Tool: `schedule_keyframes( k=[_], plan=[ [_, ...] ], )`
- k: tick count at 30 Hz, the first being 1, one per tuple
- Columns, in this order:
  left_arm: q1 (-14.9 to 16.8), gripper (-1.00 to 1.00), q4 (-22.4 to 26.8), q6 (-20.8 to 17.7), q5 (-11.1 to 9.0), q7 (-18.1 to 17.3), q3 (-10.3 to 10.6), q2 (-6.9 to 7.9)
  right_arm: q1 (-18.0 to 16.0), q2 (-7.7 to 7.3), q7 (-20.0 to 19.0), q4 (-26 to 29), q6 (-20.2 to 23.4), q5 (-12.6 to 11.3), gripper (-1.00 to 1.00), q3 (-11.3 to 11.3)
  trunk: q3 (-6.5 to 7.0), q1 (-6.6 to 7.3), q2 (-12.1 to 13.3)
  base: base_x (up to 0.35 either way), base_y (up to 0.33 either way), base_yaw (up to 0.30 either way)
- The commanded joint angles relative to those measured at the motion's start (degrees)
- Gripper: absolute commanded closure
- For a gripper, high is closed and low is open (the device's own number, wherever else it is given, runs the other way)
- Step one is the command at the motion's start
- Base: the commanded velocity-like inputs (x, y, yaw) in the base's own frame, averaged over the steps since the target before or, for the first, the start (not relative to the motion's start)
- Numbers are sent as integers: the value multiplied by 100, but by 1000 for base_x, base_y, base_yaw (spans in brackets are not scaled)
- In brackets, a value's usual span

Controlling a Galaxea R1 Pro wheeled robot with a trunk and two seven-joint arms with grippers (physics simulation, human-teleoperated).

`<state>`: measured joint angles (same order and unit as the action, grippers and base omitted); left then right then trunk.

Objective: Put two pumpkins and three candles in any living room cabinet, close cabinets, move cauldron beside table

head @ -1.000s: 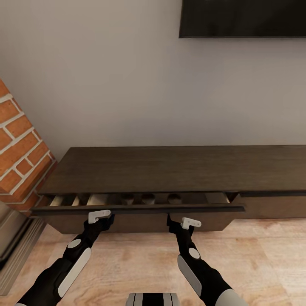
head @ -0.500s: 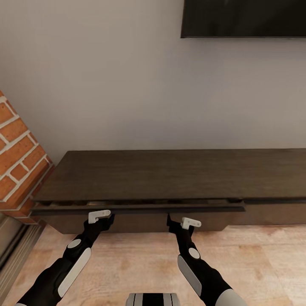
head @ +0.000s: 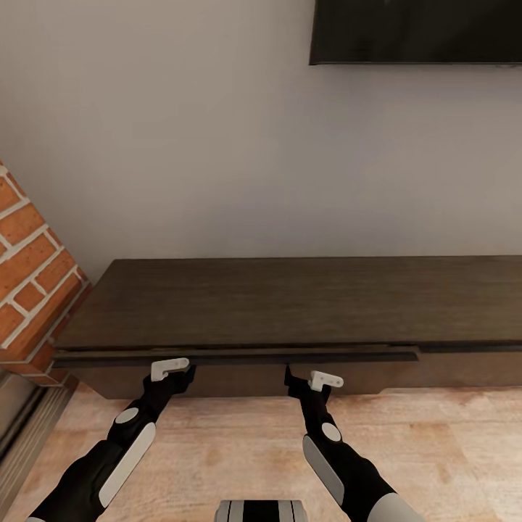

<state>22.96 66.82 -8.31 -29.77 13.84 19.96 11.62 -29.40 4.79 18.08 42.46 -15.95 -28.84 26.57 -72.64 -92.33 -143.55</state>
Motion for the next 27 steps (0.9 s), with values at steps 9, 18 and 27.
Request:
schedule_keyframes(
  k=[9,18,27],
  plan=[
    [6,-100,23,-13,-20,48,17,7,-5,-4,29,-1,-40,-60,-100,33,-4,2,-2,35,0,0],
    [6,-100,24,-13,-20,48,16,7,-5,-4,29,-1,-40,-60,-100,33,-4,2,-2,64,14,0],
    [6,-100,24,-13,-20,48,24,7,-5,-4,29,-1,-40,-58,-100,33,-4,2,-2,-99,2,0]
  ],
)
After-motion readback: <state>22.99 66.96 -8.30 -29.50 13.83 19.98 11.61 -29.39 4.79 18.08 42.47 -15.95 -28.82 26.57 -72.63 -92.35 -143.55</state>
